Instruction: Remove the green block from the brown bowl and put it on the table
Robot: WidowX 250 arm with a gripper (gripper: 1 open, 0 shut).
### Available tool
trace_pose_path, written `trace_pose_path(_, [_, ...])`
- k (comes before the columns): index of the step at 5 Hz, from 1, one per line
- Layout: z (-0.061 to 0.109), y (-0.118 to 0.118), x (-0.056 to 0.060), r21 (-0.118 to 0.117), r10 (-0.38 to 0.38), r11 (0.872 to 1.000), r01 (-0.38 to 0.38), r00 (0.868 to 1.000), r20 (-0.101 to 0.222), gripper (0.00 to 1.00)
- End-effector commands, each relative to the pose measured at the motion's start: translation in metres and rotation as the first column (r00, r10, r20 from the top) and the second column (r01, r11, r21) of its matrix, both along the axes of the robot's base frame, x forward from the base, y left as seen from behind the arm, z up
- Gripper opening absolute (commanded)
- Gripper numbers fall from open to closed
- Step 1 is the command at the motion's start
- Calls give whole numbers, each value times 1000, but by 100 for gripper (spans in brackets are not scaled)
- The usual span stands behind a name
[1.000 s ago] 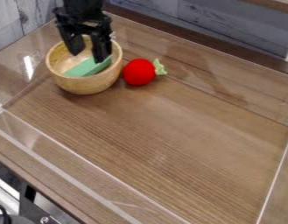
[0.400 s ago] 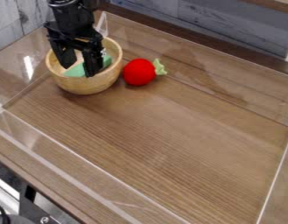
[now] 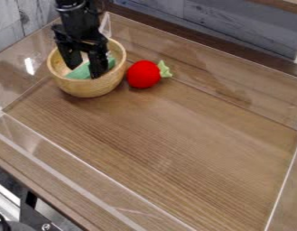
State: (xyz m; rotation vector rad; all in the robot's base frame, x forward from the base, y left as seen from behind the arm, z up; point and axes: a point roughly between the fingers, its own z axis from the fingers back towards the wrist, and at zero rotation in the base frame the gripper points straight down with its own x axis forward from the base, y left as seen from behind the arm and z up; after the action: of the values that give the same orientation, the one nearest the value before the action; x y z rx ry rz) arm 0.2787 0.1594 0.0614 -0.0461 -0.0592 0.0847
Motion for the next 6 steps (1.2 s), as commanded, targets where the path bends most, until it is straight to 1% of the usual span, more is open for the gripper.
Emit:
trace_pose_path(1, [12,21,14,43,53,998,-55,998,46,100])
trace_pose_path(2, [10,32,22,47,95,994,-97,994,48,100])
trace_pose_path(3, [7,33,24,47,162,985,-164,986,46,100])
trace_pose_path(4, [5,34,27,47,227,972,-229,973,47,100])
trace_pose_path(6, [9,25,49,48,267,962,-269,963,46,100])
